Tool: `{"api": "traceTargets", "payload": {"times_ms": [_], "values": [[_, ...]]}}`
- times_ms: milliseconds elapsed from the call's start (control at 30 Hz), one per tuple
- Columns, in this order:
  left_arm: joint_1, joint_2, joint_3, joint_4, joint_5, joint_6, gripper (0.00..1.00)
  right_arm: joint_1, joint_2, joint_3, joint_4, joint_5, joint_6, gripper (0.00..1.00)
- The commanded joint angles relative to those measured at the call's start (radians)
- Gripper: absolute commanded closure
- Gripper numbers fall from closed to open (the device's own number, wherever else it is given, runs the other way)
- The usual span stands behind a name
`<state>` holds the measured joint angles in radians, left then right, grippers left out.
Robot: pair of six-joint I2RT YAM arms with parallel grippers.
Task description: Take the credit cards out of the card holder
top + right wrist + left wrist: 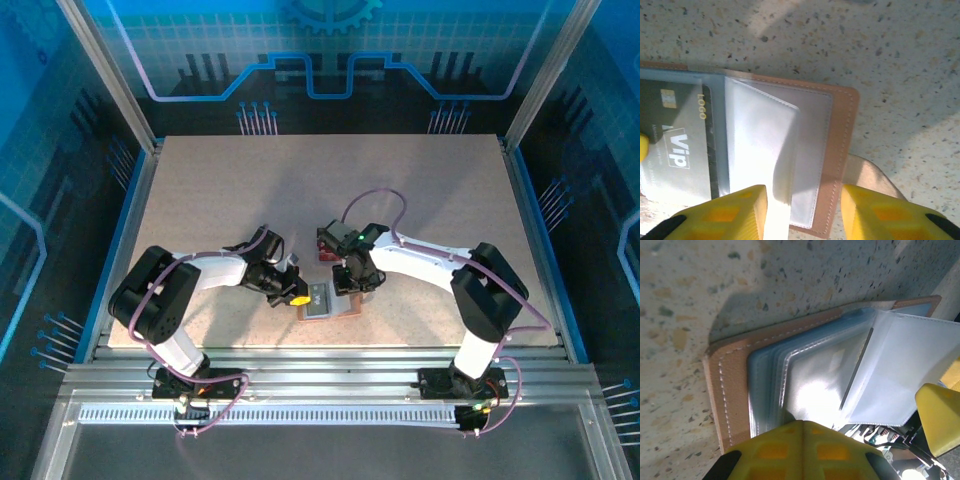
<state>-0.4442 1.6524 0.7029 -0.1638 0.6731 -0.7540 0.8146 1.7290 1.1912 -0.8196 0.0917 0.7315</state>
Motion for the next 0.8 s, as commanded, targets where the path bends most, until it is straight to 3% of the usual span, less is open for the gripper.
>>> {"api": "traceTargets", "payload": {"times_ms": [0, 400, 767], "values": [[-0.011, -0.031, 0.033, -0.048, -0.022, 0.004, 0.94, -0.020, -0.035, -0.026, -0.022, 0.016, -0.014, 0.58], [-0.049, -0.045, 0.083, -0.063, -0.030, -0.013, 0.94, -0.030, -0.088, -0.059, 0.028, -0.029, -0.014, 0.66], [-0.071, -0.039, 0.085, -0.072, -0.045, -0.015, 0.94, -0.040, -0.121, -0.156, 0.337, -0.311, 0.052, 0.70]]}}
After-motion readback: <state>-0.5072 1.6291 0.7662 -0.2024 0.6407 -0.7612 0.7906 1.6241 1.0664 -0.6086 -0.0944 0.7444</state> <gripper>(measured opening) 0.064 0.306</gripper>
